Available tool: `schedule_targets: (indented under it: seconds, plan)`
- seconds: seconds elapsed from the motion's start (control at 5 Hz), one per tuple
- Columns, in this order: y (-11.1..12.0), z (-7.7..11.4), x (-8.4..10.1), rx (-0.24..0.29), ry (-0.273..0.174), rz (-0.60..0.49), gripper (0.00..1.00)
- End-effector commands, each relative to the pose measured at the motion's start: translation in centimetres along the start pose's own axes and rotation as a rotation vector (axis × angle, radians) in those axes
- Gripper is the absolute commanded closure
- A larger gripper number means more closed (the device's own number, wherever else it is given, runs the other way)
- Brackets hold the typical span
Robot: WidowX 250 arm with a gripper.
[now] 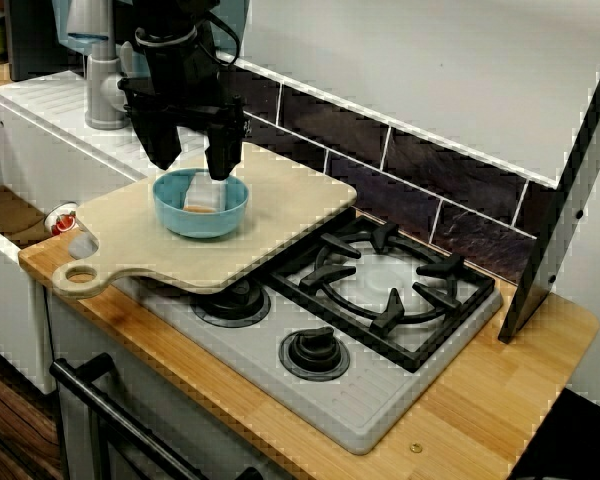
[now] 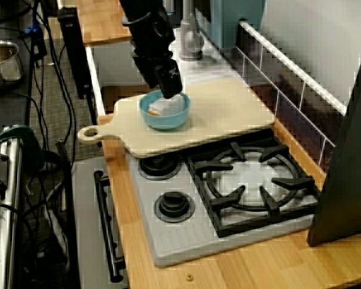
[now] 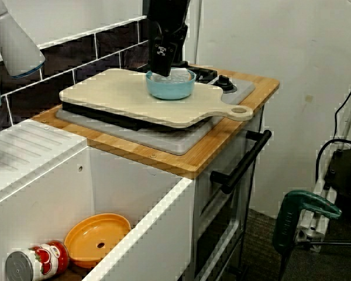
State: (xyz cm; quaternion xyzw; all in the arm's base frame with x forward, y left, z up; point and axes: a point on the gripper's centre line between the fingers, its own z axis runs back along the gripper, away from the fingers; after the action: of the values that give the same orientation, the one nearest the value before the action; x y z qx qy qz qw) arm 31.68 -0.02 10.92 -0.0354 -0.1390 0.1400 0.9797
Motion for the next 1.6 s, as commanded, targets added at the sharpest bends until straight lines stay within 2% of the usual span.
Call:
schedule_targets:
  seconds: [0.0, 0.6, 1.4]
  plan:
    - [-0.3, 0.5, 1.0, -0.008, -0.058, 0.011, 0.0]
    - [-0.8, -0.6, 1.0, -0.001, -0.069, 0.017, 0.0]
    - [-0.2, -0.7, 0.3, 0.005, -0.047, -0.005, 0.0]
